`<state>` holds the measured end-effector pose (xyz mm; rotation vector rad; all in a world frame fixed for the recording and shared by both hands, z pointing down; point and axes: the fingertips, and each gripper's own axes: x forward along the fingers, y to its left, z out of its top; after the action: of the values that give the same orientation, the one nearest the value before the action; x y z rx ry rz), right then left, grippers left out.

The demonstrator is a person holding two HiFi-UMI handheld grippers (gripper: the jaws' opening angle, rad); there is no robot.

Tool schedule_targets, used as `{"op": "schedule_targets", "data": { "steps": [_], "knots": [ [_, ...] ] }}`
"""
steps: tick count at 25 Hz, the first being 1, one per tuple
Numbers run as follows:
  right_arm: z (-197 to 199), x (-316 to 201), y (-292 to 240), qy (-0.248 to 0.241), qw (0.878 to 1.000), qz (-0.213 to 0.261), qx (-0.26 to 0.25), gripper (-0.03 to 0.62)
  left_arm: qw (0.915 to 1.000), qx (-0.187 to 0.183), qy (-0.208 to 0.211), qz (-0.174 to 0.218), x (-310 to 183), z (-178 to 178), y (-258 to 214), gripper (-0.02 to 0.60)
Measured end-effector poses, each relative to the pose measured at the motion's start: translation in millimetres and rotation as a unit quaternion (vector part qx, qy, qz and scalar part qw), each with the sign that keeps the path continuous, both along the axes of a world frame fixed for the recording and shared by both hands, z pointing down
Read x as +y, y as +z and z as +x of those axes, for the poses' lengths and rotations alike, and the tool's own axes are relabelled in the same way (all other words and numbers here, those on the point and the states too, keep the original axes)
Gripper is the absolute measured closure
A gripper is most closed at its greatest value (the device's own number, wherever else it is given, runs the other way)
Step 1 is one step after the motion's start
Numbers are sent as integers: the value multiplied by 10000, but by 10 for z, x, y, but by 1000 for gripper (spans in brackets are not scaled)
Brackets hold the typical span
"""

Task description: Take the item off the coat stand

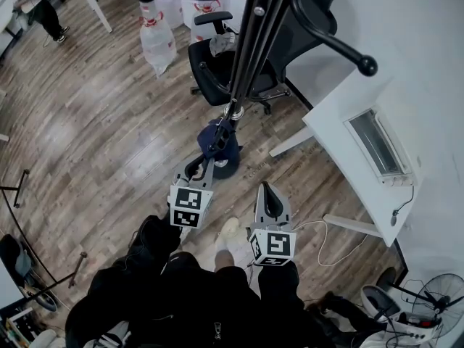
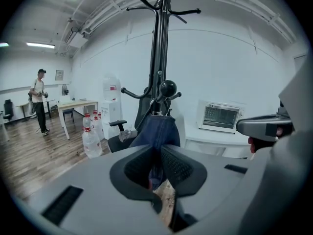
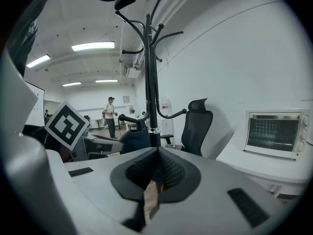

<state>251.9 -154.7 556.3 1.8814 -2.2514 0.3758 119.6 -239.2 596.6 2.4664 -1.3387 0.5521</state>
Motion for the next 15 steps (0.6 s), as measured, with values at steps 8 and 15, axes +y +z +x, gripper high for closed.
{"op": "schedule_targets", "data": {
  "steps": [8,15],
  "knots": [
    [-10,60,-65,-11,10000,59,13,577,9997,178,-123,86,39,-32,-180,537],
    [6,147,-201,47,9998,185,34,579,9993,306,-113,197,131,-56,-420,537]
  ]
}}
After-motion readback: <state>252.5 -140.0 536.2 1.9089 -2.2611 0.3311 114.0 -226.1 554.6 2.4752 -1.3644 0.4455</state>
